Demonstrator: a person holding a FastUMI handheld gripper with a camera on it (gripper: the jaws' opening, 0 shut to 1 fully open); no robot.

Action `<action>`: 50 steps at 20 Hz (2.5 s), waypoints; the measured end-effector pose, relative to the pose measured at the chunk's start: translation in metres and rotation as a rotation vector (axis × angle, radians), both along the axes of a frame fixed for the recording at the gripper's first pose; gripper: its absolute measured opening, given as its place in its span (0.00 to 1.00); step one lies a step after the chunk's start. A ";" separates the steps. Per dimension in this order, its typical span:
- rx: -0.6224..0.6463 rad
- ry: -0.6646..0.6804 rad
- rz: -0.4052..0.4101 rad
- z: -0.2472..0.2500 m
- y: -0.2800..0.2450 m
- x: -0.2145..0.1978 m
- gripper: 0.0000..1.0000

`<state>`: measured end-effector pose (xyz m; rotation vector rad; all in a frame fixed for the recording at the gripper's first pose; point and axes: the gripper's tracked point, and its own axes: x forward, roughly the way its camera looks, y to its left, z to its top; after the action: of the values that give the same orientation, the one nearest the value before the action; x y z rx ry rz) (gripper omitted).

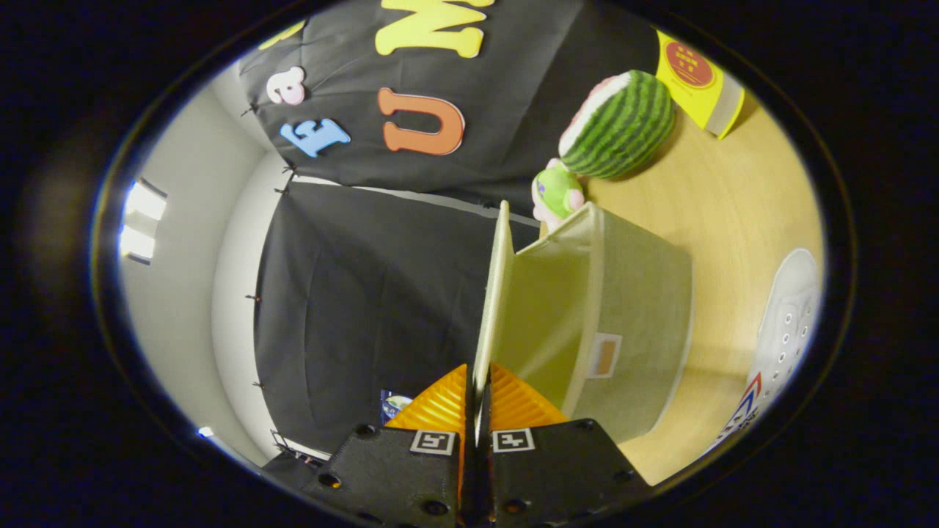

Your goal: Open the storage box then place both shoes into the box .Put the left shoe in first, then the right shoe, with the right side of both shoes facing outward in a uniform manner.

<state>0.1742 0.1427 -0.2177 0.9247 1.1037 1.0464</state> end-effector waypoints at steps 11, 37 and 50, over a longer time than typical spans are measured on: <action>-0.070 -0.095 -0.053 0.064 0.101 -0.008 0.05; -0.555 -0.345 -0.089 0.016 0.064 -0.040 1.00; -1.077 -0.308 -0.071 -0.112 -0.155 -0.030 1.00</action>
<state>0.1438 -0.0126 -0.3302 -0.0641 1.1385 0.3792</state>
